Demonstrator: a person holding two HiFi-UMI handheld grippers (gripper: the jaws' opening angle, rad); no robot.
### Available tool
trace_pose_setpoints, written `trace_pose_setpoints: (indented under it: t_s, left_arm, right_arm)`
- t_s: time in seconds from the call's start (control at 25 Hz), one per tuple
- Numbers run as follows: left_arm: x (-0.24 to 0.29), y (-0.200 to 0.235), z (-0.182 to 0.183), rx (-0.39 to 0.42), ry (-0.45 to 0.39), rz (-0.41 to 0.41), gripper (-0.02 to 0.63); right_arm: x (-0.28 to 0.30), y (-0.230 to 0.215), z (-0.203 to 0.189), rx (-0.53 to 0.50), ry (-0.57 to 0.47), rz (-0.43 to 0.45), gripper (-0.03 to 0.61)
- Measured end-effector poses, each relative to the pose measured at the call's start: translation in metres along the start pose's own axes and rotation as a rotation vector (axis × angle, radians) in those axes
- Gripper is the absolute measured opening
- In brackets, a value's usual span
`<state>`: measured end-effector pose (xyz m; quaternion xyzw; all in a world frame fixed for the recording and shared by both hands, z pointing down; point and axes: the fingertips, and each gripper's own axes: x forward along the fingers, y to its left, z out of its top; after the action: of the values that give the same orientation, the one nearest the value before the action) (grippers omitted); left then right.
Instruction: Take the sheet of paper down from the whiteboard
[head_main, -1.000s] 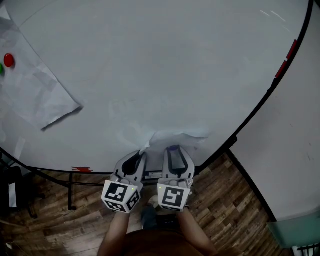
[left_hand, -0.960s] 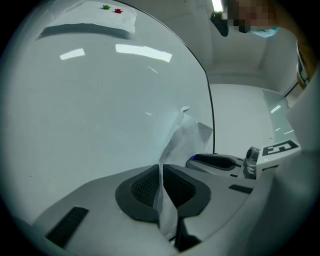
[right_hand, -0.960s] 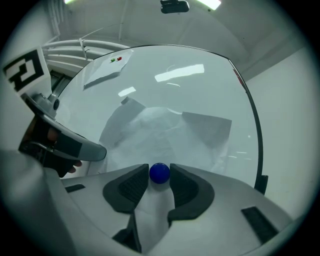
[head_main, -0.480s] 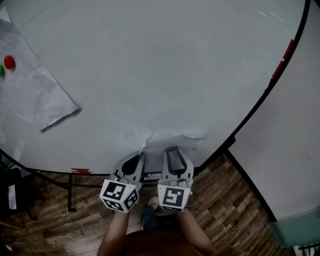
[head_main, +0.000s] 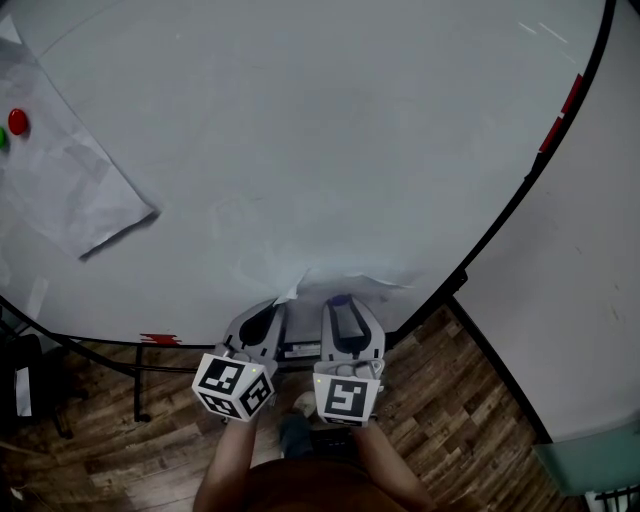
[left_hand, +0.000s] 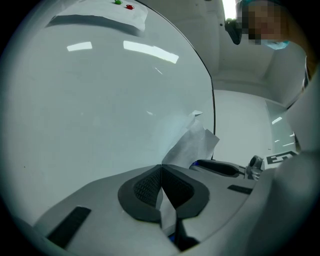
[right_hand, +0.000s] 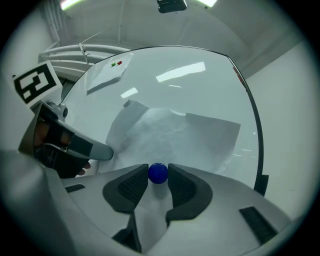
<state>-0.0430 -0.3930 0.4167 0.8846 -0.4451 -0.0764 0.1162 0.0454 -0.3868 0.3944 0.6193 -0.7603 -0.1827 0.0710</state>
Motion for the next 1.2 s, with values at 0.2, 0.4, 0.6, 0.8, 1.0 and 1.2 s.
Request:
trace_pose_setpoints:
  t_s: [0.2, 0.4, 0.6, 0.8, 1.0, 1.2]
  left_arm:
    - [-0.002, -0.003, -0.001, -0.024, -0.005, -0.002, 0.025]
    - [-0.009, -0.004, 0.001, -0.037, -0.012, 0.007, 0.025]
    - [-0.023, -0.002, 0.006, -0.038, -0.031, 0.034, 0.025]
    - [-0.041, 0.006, 0.009, -0.047, -0.047, 0.067, 0.025]
    - [-0.06, 0.019, 0.014, -0.067, -0.065, 0.106, 0.025]
    - [-0.076, 0.028, 0.019, -0.074, -0.078, 0.136, 0.025]
  right_arm:
    - [-0.006, -0.003, -0.003, -0.001, 0.007, 0.001, 0.137]
    - [-0.012, -0.007, -0.006, 0.008, 0.034, -0.002, 0.137]
    - [-0.016, -0.007, -0.002, 0.008, 0.021, 0.002, 0.137]
    - [-0.022, -0.003, 0.002, 0.01, 0.007, 0.005, 0.137]
    - [-0.027, 0.002, 0.005, 0.018, 0.017, 0.01, 0.137]
    - [-0.031, 0.006, 0.007, 0.02, 0.024, 0.017, 0.137]
